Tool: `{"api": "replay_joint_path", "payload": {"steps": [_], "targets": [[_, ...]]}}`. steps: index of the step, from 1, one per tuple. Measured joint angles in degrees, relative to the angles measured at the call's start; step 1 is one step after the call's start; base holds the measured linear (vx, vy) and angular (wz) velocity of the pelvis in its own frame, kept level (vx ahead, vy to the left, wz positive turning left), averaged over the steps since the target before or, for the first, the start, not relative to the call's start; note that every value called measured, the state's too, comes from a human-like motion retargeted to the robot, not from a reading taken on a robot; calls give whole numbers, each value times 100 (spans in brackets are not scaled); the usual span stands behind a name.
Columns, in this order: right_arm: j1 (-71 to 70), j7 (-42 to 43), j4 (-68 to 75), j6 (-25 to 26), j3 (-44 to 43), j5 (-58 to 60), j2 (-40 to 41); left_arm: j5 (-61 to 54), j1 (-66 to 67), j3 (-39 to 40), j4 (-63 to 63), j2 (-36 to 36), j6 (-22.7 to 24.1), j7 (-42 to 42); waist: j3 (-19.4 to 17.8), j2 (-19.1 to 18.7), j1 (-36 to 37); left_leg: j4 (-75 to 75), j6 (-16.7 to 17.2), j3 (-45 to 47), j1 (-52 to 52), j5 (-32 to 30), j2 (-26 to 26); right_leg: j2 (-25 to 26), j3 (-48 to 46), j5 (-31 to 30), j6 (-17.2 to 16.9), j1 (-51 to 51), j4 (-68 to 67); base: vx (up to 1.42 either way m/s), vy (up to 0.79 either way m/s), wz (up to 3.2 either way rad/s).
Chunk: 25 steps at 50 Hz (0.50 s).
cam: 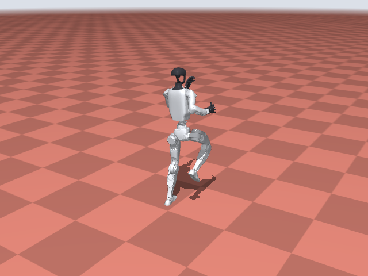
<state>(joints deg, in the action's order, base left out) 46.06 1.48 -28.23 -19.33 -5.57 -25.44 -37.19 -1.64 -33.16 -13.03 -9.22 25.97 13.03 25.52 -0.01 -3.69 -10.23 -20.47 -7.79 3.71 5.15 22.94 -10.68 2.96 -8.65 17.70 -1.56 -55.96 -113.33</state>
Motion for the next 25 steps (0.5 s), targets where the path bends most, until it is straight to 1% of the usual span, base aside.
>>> {"api": "replay_joint_path", "payload": {"steps": [2,3,4,5,7,8,9,10,12,13,15,16,17,18,19,20,21,22,23,25], "targets": [[616,-299,-48,118,-238,-53,-222,50,-75,-59,200,-28,-39,-163,481,-148,-241,929,329,-172,-341,-1370,73,-270,-187,-823,-142,1060,1790,31,-2,82],[825,-444,-10,200,-295,-35,-252,48,-42,-68,264,-59,-56,-356,639,-191,-296,1189,503,-214,-452,-1975,107,-350,-267,-1152,-218,1684,2831,27,-5,86],[929,-564,51,289,-293,-7,-246,39,62,-38,242,-102,-74,-525,700,-167,-329,1207,565,-155,-537,-2282,186,-354,-211,-1401,-314,2392,3999,24,-6,82],[979,-671,123,383,-262,28,-222,28,201,12,178,-153,-92,-681,712,-111,-351,1104,571,-45,-609,-2441,288,-320,-87,-1610,-420,3143,5231,20,-7,67],[536,-670,307,557,-5,217,-208,-250,670,229,-238,-287,-63,-735,416,397,-319,-585,80,459,-317,-1696,805,-610,581,-2264,-666,4810,7922,12,-6,21],[167,-593,385,638,134,369,-258,-523,921,336,-469,-382,-1,-712,278,695,-240,-1998,-205,744,188,-1165,1069,-944,853,-2658,-769,5448,9069,2,-6,-43],[-243,-468,442,719,248,564,-328,-875,1187,432,-688,-466,67,-718,128,888,-109,-3474,-386,983,798,-690,1174,-1203,984,-2672,-775,5884,9807,-3,-5,-79],[-673,-318,490,800,349,781,-408,-1266,1461,524,-902,-544,137,-739,-27,1029,49,-4983,-514,1199,1461,-242,1199,-1424,1047,-2497,-734,6220,10341,-8,-5,-106],[-1500,143,550,847,509,1106,-427,-1869,2155,687,-1209,-589,233,-850,-354,1047,508,-7688,-480,1366,2813,470,897,-1517,940,-1035,-445,6551,10705,-13,-6,-121],[-1960,447,603,805,618,1166,-362,-2036,2560,773,-1297,-587,281,-828,-561,984,740,-8888,-377,1338,3481,746,705,-1471,879,-393,-284,6662,10857,-20,-8,-124],[-3156,1127,725,654,936,1249,-130,-2371,3591,1027,-1379,-555,397,-673,-1232,712,1093,-10741,83,1017,4498,1152,417,-1217,995,439,191,6888,10951,-25,-9,-135],[-3912,1378,716,587,1069,1331,52,-2595,4263,1225,-1407,-501,431,-720,-1675,577,1182,-11201,411,801,4627,1308,377,-1060,1206,715,483,6863,10481,-24,-7,-145],[-4645,1569,671,535,1155,1403,254,-2793,4922,1395,-1433,-421,453,-789,-2027,487,1258,-11555,646,637,4745,1434,356,-943,1376,955,701,6773,9970,-18,-4,-125],[-5331,1637,554,514,1148,1453,494,-2941,5554,1506,-1456,-290,452,-904,-2194,490,1308,-11697,697,574,4842,1498,373,-901,1464,1120,770,6551,9377,-6,-2,-70],[-5869,1658,384,497,1095,1478,726,-3037,6088,1522,-1497,-73,439,-981,-2120,532,1378,-11678,548,589,4980,1505,379,-927,1466,1138,753,6384,9158,6,-1,-11],[-6333,1655,185,482,1019,1491,953,-3109,6574,1489,-1546,187,421,-1039,-1926,594,1460,-11580,300,644,5138,1484,380,-987,1424,1084,692,6243,9126,18,0,34],[-6584,1685,-37,473,965,1495,1130,-3143,6894,1406,-1618,541,397,-1054,-1563,698,1624,-11206,63,744,5187,1375,407,-1069,1381,755,609,6202,9503,25,1,49],[-6769,1728,-250,466,933,1494,1291,-3175,7182,1330,-1684,877,371,-1088,-1209,822,1794,-10730,-116,852,5147,1219,466,-1158,1357,332,500,6183,9907,29,3,42],[-6822,1798,-446,461,945,1484,1423,-3206,7406,1264,-1737,1179,342,-1161,-869,987,1974,-10051,-177,975,4931,972,590,-1260,1374,-284,339,6209,10367,28,6,23],[-6741,1829,-717,429,1080,1346,1569,-3234,7784,1250,-1772,1479,250,-1481,-359,1251,2169,-8313,-148,1189,4053,316,835,-1423,1416,-1644,-91,6310,11061,26,8,-4]]}}
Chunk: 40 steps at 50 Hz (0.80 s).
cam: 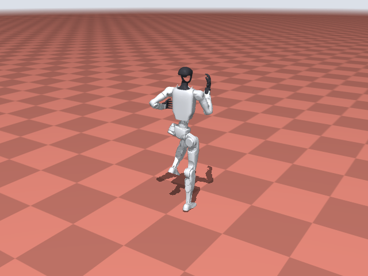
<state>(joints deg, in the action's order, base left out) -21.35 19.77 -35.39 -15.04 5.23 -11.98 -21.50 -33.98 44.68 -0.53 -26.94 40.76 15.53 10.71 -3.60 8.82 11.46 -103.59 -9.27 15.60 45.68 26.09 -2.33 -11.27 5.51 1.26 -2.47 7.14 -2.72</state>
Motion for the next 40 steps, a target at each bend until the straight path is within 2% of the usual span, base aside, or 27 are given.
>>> {"api": "replay_joint_path", "payload": {"steps": [2,3,5,6,7,8,9,10,12,13,15,16,18,20,22,25,27,28,29,30,31,33,35,37,38,40], "targets": [[266,-314,-156,-33,176,-216,-6,2,258,173,-17,-90,-192,-399,220,-52,-38,2163,97,62,-1405,-690,46,39,-273,-671,-129,153,114,21,9,-41],[478,-558,-258,-58,257,-281,-37,22,323,269,-48,-217,-305,-557,182,-224,-74,3390,234,-18,-2279,-1063,32,153,-519,-593,37,274,-112,17,10,-63],[1116,-998,-525,-191,329,-364,-147,272,222,301,-96,-527,-452,-745,-85,-882,-184,6190,817,-463,-4220,-2197,-200,674,-964,221,530,216,-1710,9,12,-39],[1391,-1116,-551,-242,366,-433,-209,577,-86,196,-12,-681,-440,-700,-41,-1184,-329,7310,1063,-706,-4704,-2710,-451,950,-1134,849,690,-535,-3414,-3,13,25],[1641,-1205,-544,-280,407,-513,-272,849,-436,98,78,-825,-425,-614,-2,-1429,-487,8225,1244,-896,-5083,-2963,-672,1154,-1299,1434,801,-1311,-5089,-10,11,67],[1841,-1240,-474,-291,454,-616,-340,1057,-869,14,180,-950,-405,-444,25,-1561,-673,8728,1292,-980,-5252,-2698,-834,1210,-1452,1933,813,-2138,-6708,-12,11,85],[2016,-1217,-354,-294,489,-627,-405,1126,-1388,-102,296,-1095,-355,-195,-23,-1617,-897,9045,1246,-1043,-5388,-2070,-901,1137,-1560,2286,677,-2897,-8192,-13,10,105],[2179,-1166,-209,-292,517,-592,-469,1125,-1950,-234,419,-1249,-290,93,-110,-1635,-1140,9269,1152,-1095,-5508,-1259,-921,998,-1644,2565,467,-3623,-9609,-19,11,116],[2649,-910,216,-383,450,-259,-583,1542,-3476,-775,785,-1708,-2,755,-418,-1709,-1608,9198,792,-1315,-5389,-65,-941,989,-1606,3164,262,-4680,-11553,-29,10,138],[3010,-755,429,-401,311,-73,-605,1745,-4399,-1043,909,-1881,123,1180,-692,-1682,-1850,8716,403,-1608,-5146,378,-861,981,-1547,3251,15,-5026,-12242,-31,6,164],[3964,-680,704,-449,-201,-135,-559,2244,-6366,-1399,1032,-2048,131,1697,-1040,-1710,-2101,6904,-183,-2172,-4012,1023,-704,986,-1525,3244,-243,-5728,-13087,-25,3,122],[4494,-698,727,-490,-460,-246,-612,2430,-7146,-1429,1016,-2044,53,1722,-939,-1740,-2008,6521,-203,-2156,-3607,1026,-689,911,-1502,3156,-71,-6085,-13188,-10,3,0],[5451,-744,700,-557,-883,-282,-971,2689,-8259,-1381,972,-1983,-31,1656,-524,-1715,-1842,6658,-209,-1931,-3327,810,-647,728,-1387,2972,366,-6557,-13010,8,2,-97],[6193,-873,634,-541,-1138,-169,-1645,2687,-8539,-1310,860,-1875,-11,1569,60,-1730,-1957,7679,-50,-1715,-3614,172,-656,840,-1342,2674,532,-6413,-12103,22,-5,-61],[6719,-1239,687,-375,-1233,-311,-2149,2530,-8242,-1380,721,-1898,37,1557,399,-1920,-2355,8636,353,-1817,-4051,-918,-757,1199,-1459,1974,263,-5410,-10338,25,-11,64],[7110,-1895,1055,-6,-1119,-629,-2177,2414,-7615,-1389,575,-1960,41,1143,431,-1898,-2754,9417,825,-1978,-4704,-2452,-668,1283,-1622,457,-173,-3048,-6745,21,-9,124],[7066,-2069,1296,157,-954,-591,-1937,2199,-7006,-1039,336,-1889,-34,600,289,-1380,-2722,8529,510,-1687,-4725,-2232,-126,1068,-1203,-670,-493,-1258,-3811,11,-11,59],[6895,-2091,1402,236,-820,-565,-1824,2053,-6705,-889,208,-1885,-57,408,287,-1003,-2574,7366,204,-1382,-4293,-1755,274,773,-839,-1089,-585,-604,-2507,0,-14,-32],[6615,-2062,1493,315,-685,-578,-1731,1808,-6464,-798,112,-1903,-58,326,243,-740,-2379,5914,3,-1048,-3644,-1243,462,519,-630,-987,-509,-195,-1692,-7,-14,-81],[6281,-2007,1576,394,-551,-609,-1648,1514,-6253,-737,33,-1932,-48,299,178,-535,-2162,4316,-145,-699,-2888,-712,544,285,-498,-626,-350,92,-1122,-12,-11,-107],[5929,-1883,1619,414,-459,-642,-1538,1211,-6032,-728,-1,-1967,-21,280,6,-453,-1892,2903,-148,-484,-2271,-281,411,181,-566,205,-185,331,-892,-15,-10,-118],[5102,-1547,1733,323,-278,-774,-1293,797,-5515,-665,25,-2016,15,186,-354,-411,-1385,344,-44,-280,-1065,433,94,112,-677,1670,105,644,-563,-20,-9,-114],[3948,-1061,1879,64,-24,-869,-1050,575,-4675,-397,194,-2061,32,177,-796,-631,-1071,-1576,280,-489,-36,870,-207,322,-523,2659,589,632,-746,-25,-9,-108],[2350,-643,1958,-111,259,-718,-730,182,-3446,67,446,-2155,39,169,-1246,-863,-1021,-2544,627,-800,583,1149,-329,606,-187,3322,1099,48,-2098,-21,-5,-104],[1596,-577,1887,-119,283,-679,-488,-47,-2842,199,582,-2171,55,141,-1340,-833,-1033,-2759,627,-819,844,1217,-265,601,-126,3518,1145,-292,-2735,-7,-1,-48],[473,-557,1546,-137,130,-651,51,-285,-1788,204,759,-1911,85,122,-1177,-695,-963,-2747,389,-777,1250,1203,-11,457,-160,3548,1008,-584,-2998,9,1,20]]}}
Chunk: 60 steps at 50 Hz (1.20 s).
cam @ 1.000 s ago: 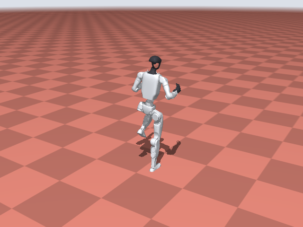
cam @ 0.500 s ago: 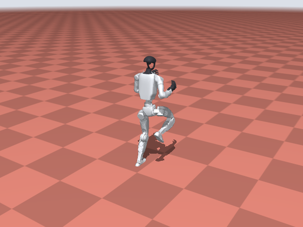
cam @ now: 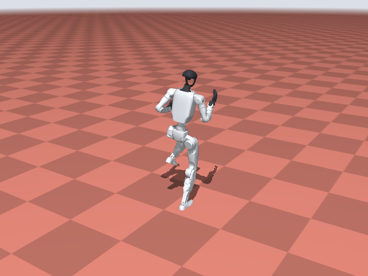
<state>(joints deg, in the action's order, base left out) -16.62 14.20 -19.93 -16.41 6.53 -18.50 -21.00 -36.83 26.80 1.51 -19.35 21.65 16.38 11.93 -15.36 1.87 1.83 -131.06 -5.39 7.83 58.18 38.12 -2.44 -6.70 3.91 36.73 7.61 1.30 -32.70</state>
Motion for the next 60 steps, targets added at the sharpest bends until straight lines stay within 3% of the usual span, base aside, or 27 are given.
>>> {"api": "replay_joint_path", "payload": {"steps": [2,5,7,8,10,11,13,15,17,18,20,22,25,27,30,32,33,35,37,40,44,45,47,51,55,58,60], "targets": [[-479,119,-521,-30,-138,123,417,177,747,-182,61,725,-20,43,560,200,367,717,-313,48,6,-203,282,-165,-65,-596,-279,133,845,33,2,48],[-546,164,-1148,-36,-32,-135,763,465,1562,-345,175,1708,-143,-228,1556,758,989,2947,-630,319,-888,-697,552,-495,76,-2331,-913,370,2257,43,4,1],[-389,-246,-1331,30,112,-547,785,585,2093,-227,234,1886,-261,-638,1971,917,1201,5206,-504,450,-2241,-1286,594,-565,222,-3404,-1199,577,2739,42,5,-82],[-281,-485,-1413,80,203,-616,766,636,2331,-124,231,1859,-331,-782,2035,811,1295,6494,-312,403,-3112,-1763,561,-481,171,-3634,-1125,734,2768,36,5,-131],[99,-779,-1651,72,435,-498,664,727,2615,24,166,1634,-494,-910,1877,90,1358,9280,339,53,-5140,-3049,201,41,-335,-3331,-575,1053,2010,27,8,-112],[360,-818,-1737,9,528,-479,581,868,2540,-6,162,1473,-529,-925,1836,-394,1195,10417,715,-124,-5859,-3584,-208,446,-648,-2763,-260,716,713,12,11,-19],[758,-928,-1733,-35,681,-575,439,1248,2047,-145,244,1170,-517,-826,1895,-883,834,11776,1039,-199,-6498,-3722,-709,865,-1031,-1569,39,-691,-2479,-3,10,53],[1099,-1085,-1545,12,716,-614,333,1531,1067,-343,375,904,-451,-496,1806,-914,395,12207,866,-132,-6661,-2597,-779,830,-1214,-608,-146,-2160,-5490,-10,7,99],[1522,-895,-1188,33,662,-76,295,1398,-594,-685,599,674,-393,87,1298,-748,11,12380,272,-337,-6867,-1553,-575,464,-1315,-342,-819,-3164,-7836,-15,7,139],[1842,-728,-974,-29,599,151,272,1702,-1616,-988,814,515,-346,303,1010,-705,-61,12306,0,-462,-6879,-1206,-513,396,-1305,-13,-799,-3484,-8684,-24,9,132],[2585,-530,-677,-80,343,386,286,1978,-3722,-1492,1040,252,-303,705,261,-531,-100,11377,-622,-843,-6662,-568,-301,278,-1194,-44,-1256,-3988,-9867,-24,6,109],[3351,-850,-775,-268,-32,-146,-17,2598,-5306,-1681,1010,29,-264,609,102,-479,-78,9983,-770,-881,-5833,-203,-293,376,-1184,485,-809,-4403,-10222,-10,1,13],[4500,-1334,-1214,-349,-488,-755,-1017,3125,-6445,-1623,664,-73,-238,908,779,-558,-427,10043,-569,-725,-5349,-441,-379,327,-1210,144,-431,-5102,-9600,19,-1,-53],[5114,-1610,-1281,-242,-711,-1021,-1586,3257,-6478,-1644,479,-43,-229,1060,1272,-675,-876,10876,-344,-733,-5572,-1221,-407,444,-1220,-528,-491,-4774,-8202,31,-5,-4],[5858,-2071,-1083,80,-1078,-1032,-1964,2876,-6110,-1605,355,-80,-219,640,1665,-818,-1419,11868,37,-916,-5980,-2856,-377,601,-1262,-2177,-910,-3360,-5000,31,-8,59],[6152,-2153,-835,252,-1161,-823,-1841,2610,-5769,-1501,228,-177,-245,272,1574,-693,-1577,11986,137,-985,-6259,-3502,-163,593,-1148,-3330,-1258,-1807,-2080,29,-8,71],[6183,-2134,-690,332,-1146,-695,-1724,2482,-5599,-1447,124,-211,-248,201,1472,-485,-1589,11720,77,-898,-6305,-3492,83,495,-919,-3908,-1413,-961,-498,23,-9,31],[5892,-2102,-292,533,-977,-464,-1496,2195,-5310,-1431,-58,-257,-211,203,1419,140,-1420,9963,-323,-352,-5598,-2792,710,-80,-374,-4357,-1533,106,1707,12,-12,-29],[5437,-2005,54,646,-800,-427,-1308,1758,-4946,-1412,-230,-277,-178,79,1314,392,-1073,7173,-505,210,-4308,-1822,667,-393,-340,-3262,-1319,480,2295,0,-11,-91],[4524,-1371,388,452,-421,-590,-951,1424,-4058,-1085,-528,-255,-146,-189,757,365,-329,3405,-202,386,-2795,-685,406,-427,-315,-1741,-925,858,2592,-8,-6,-140],[2021,-608,449,158,231,-460,-449,333,-1695,-350,-676,-254,-67,-202,74,-67,-187,614,161,147,-1295,-94,132,-79,98,-1002,-189,488,1835,-11,-2,-72],[1394,-580,340,161,291,-441,-289,-12,-1046,-224,-691,-198,-66,-292,97,-92,-205,285,92,146,-986,-40,81,-49,123,-938,-149,265,1543,5,-1,-3],[563,-539,-126,184,233,-461,40,-462,53,-111,-854,276,-68,-401,592,31,-25,176,-216,263,-546,-64,27,-149,147,-1063,-262,-40,1533,17,-1,11],[-169,-301,-1294,119,245,-531,508,-571,1307,111,-1199,1498,-105,-525,1507,477,661,1510,-658,531,-759,-451,110,-454,237,-2270,-667,-58,2471,26,6,0],[12,-896,-1848,91,317,-1169,526,-122,1796,444,-974,1403,-293,-1008,1805,668,521,4901,-338,404,-2546,-1575,568,-537,327,-3989,-1191,297,2986,24,13,-5],[977,-1302,-1945,129,436,-1216,220,657,1302,265,-322,650,-419,-1010,1357,55,57,9121,218,-172,-5122,-2866,452,27,83,-4561,-1310,565,2198,17,16,-8],[1631,-1387,-1884,141,405,-1096,-111,1134,549,-44,205,233,-532,-770,1276,-725,-227,11357,633,-381,-6190,-3303,-336,657,-843,-3521,-1046,-741,-748,4,17,15]]}}
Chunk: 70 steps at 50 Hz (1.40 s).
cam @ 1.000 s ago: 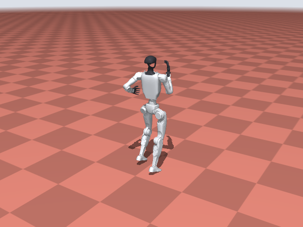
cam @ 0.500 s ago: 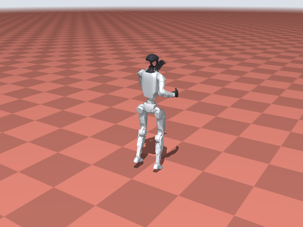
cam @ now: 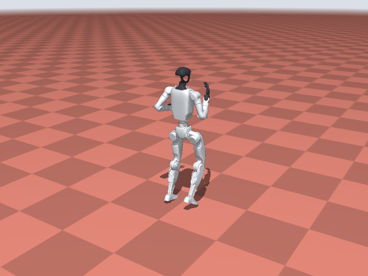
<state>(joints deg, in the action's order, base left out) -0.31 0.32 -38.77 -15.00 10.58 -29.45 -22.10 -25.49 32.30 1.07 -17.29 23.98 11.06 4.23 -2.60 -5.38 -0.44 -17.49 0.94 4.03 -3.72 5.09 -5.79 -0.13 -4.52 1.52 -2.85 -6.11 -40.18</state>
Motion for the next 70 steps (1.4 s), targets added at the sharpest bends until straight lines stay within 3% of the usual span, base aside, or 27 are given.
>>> {"api": "replay_joint_path", "payload": {"steps": [3,5,7,10,13,17,19,22,25,28,31,33,36,39,41,43,45,46,48,50,52,55,59,62,65,68,70], "targets": [[459,116,471,9,50,389,-278,302,-1683,-401,568,-295,9,726,-308,-139,-545,700,-400,6,-420,1602,-195,-603,-676,1682,591,-2224,-4818,-9,13,75],[703,403,984,-96,93,722,-192,649,-3203,-853,1073,-432,148,1213,-761,160,-872,400,-1111,-320,-369,2405,108,-941,-433,2273,479,-3188,-7009,-22,10,135],[1200,584,1262,-200,-57,713,16,1035,-4598,-1208,1253,-458,219,1530,-1108,351,-1013,-945,-1525,-639,353,2866,276,-888,-261,2741,218,-3836,-8121,-20,2,118],[2160,354,948,-381,-571,198,-148,1207,-6044,-1201,760,-413,237,1524,-975,201,-955,-1710,-1292,-620,1216,2839,98,-391,-265,2998,297,-4720,-8553,2,0,0],[3230,-65,467,-344,-1107,-245,-1054,1365,-6269,-1025,1,-351,346,1750,-300,-33,-1150,-475,-1057,-540,1026,1810,-15,-180,-357,2572,520,-4648,-7512,23,-3,-35],[4287,-415,487,-83,-1488,-298,-1709,749,-5756,-1065,-534,-405,522,1691,33,-271,-1538,858,-341,-821,337,-306,-113,283,-354,1223,244,-2632,-3930,27,-8,64],[4512,-481,704,70,-1521,-21,-1708,445,-5469,-992,-739,-463,488,1284,66,18,-1488,209,-427,-654,404,-300,232,195,39,212,-54,-1255,-1406,22,-7,66],[4179,-305,1171,262,-1289,567,-1636,45,-5034,-865,-1103,-570,492,929,93,906,-1115,-3170,-886,191,1652,900,1069,-624,894,-813,-378,420,2056,11,-8,-5],[3316,-44,1712,469,-915,855,-1500,-618,-4539,-798,-1411,-606,494,886,-141,1321,-488,-7178,-1125,979,3306,2016,881,-1143,1016,824,-90,1116,2994,-3,-6,-70],[1854,590,2237,212,-404,665,-1083,-629,-3588,-524,-1395,-502,489,744,-582,1136,3,-10270,-888,883,4919,2809,492,-995,1011,2411,425,1120,2869,-17,-6,-68],[-210,1041,2298,-41,-150,847,-432,-930,-1902,-102,-1063,-391,480,602,-1086,873,77,-11494,-538,594,5758,3099,516,-668,1222,3088,978,512,1449,-12,-4,-53],[-1302,1019,2003,-19,-273,1025,105,-1068,-854,-34,-966,-3,485,508,-906,988,87,-11443,-746,605,6079,3031,627,-719,1179,3042,873,240,1158,16,-5,38],[-1933,1222,1187,-69,-342,907,660,-937,215,-59,-1152,1051,519,513,-258,1324,541,-10085,-1059,663,5780,2740,911,-919,1152,1944,397,558,2307,33,-4,42],[-1898,992,490,-59,-115,672,636,-928,1076,146,-1260,1453,437,169,166,1597,1003,-7287,-941,682,4337,2138,1283,-1113,1436,223,-208,1062,3388,34,2,-53],[-1762,534,278,25,91,629,470,-960,1522,413,-1289,1254,256,-214,301,1427,1067,-4839,-666,440,2958,1268,1302,-1006,1298,-312,-176,1292,3489,28,0,-99],[-1380,251,90,4,317,648,371,-893,1677,582,-1383,975,32,-469,181,766,1073,-2057,-118,-81,1229,-38,875,-499,619,89,346,1406,2564,21,1,-94],[-887,247,-17,-98,453,691,264,-539,1352,529,-1432,788,-102,-529,112,-80,950,17,492,-488,25,-862,35,163,-103,1225,1026,660,3,7,2,-17],[-725,252,52,-101,483,717,193,-300,945,412,-1364,701,-116,-469,178,-179,851,248,450,-425,-45,-390,-121,212,-191,1797,1134,-122,-1595,-1,4,47],[-428,222,306,-82,499,863,59,51,-65,93,-1139,445,-104,-269,214,-224,554,436,153,-283,-101,899,-243,234,-234,2731,1056,-1516,-4446,-7,1,93],[-91,309,749,-58,490,1295,7,81,-1445,-351,-842,109,0,229,-4,-83,147,344,-590,-403,-64,2023,-115,111,-217,3217,590,-2552,-6732,-13,-1,142],[585,480,1212,-163,280,1644,28,627,-3335,-934,-383,-247,162,818,-265,132,-85,-486,-1348,-840,516,2691,128,-35,-170,3598,538,-3361,-8248,-18,-6,137],[2090,341,1231,-257,-320,1436,-109,789,-5834,-1251,-267,-530,210,1376,-577,317,-131,-1572,-1594,-1014,1216,2922,263,-39,-112,3302,324,-4234,-9202,-5,-6,45],[3910,-232,607,-314,-1144,583,-1402,1058,-6881,-976,-462,-411,354,1754,46,155,-883,-69,-1147,-1129,776,1689,177,-295,-165,2983,611,-3910,-7866,19,-6,28],[4819,-646,482,-159,-1664,93,-1999,1370,-6577,-974,-391,-392,362,1638,596,-175,-1337,864,-481,-1304,577,133,-57,-200,-404,2325,681,-2731,-5163,17,-13,57],[5215,-786,636,39,-1938,305,-1814,1258,-5987,-910,-413,-439,327,1326,342,-140,-1366,1039,-135,-1019,47,-731,2,4,-211,577,42,-574,-1076,14,-15,44],[4357,-614,1115,295,-1555,750,-1578,872,-5306,-820,-547,-417,340,1073,92,848,-1005,-2599,-1139,214,1378,834,906,-948,595,-768,-486,981,2489,-4,-19,-45],[3564,-408,1400,392,-1345,795,-1564,348,-4819,-877,-597,-384,372,908,-59,1042,-622,-5883,-1321,670,2924,1831,800,-1181,806,291,-337,1162,2963,-15,-15,-95]]}}
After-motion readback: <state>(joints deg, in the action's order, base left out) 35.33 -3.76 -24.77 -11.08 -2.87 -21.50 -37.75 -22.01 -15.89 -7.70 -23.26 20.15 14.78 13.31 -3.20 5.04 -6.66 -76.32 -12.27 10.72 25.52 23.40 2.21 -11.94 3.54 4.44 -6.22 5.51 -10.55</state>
